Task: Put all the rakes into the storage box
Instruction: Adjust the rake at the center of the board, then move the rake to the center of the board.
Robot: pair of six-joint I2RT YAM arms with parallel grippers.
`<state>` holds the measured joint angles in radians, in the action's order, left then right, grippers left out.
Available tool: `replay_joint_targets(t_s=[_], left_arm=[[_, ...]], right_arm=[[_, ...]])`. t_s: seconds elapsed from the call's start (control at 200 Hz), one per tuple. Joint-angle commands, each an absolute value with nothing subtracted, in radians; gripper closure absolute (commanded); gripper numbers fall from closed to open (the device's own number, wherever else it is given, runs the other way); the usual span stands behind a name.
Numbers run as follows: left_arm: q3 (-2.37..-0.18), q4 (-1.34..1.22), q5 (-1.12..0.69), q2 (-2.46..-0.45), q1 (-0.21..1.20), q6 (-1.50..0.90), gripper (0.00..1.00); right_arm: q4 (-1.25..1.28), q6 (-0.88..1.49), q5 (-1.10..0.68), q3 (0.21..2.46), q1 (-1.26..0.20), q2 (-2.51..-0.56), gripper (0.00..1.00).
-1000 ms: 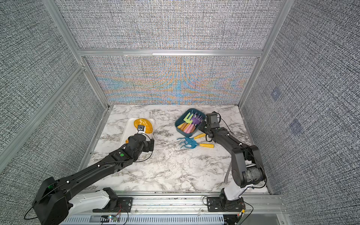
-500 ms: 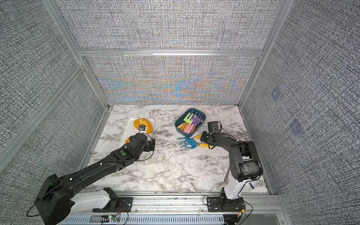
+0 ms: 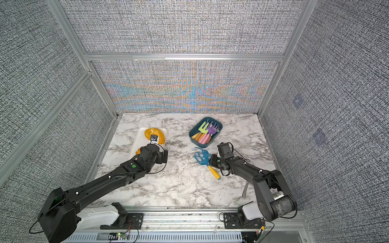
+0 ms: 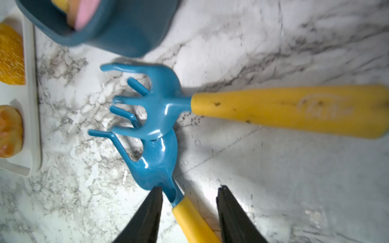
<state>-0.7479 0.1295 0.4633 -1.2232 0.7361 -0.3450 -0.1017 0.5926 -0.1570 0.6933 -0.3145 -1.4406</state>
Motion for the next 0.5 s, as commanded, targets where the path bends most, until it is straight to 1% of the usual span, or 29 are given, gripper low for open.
replay_joint_targets(t_s=[0.0, 0.115, 0.305, 0.385, 0.495], left_arm=[[-0.757, 0.12, 0.456, -1.227, 0.735, -0.348, 0.01], [-0.755, 0.121, 0.461, -1.222, 0.735, -0.346, 0.01], [-0.751, 0.123, 0.472, -1.209, 0.735, -0.342, 0.01], [-0.75, 0.126, 0.476, -1.204, 0.735, -0.34, 0.01], [-0.749, 0.127, 0.479, -1.195, 0.735, -0.339, 0.01]], right_arm=[[-0.1, 0.546, -0.132, 0.764, -0.261, -1.473, 0.52], [-0.092, 0.51, -0.119, 0.889, -0.206, -1.568, 0.52], [-0.099, 0.474, -0.126, 1.05, -0.168, -1.743, 0.53], [-0.114, 0.466, -0.143, 1.069, -0.168, -1.785, 0.53], [-0.119, 0.464, -0.161, 1.012, -0.171, -1.777, 0.53]])
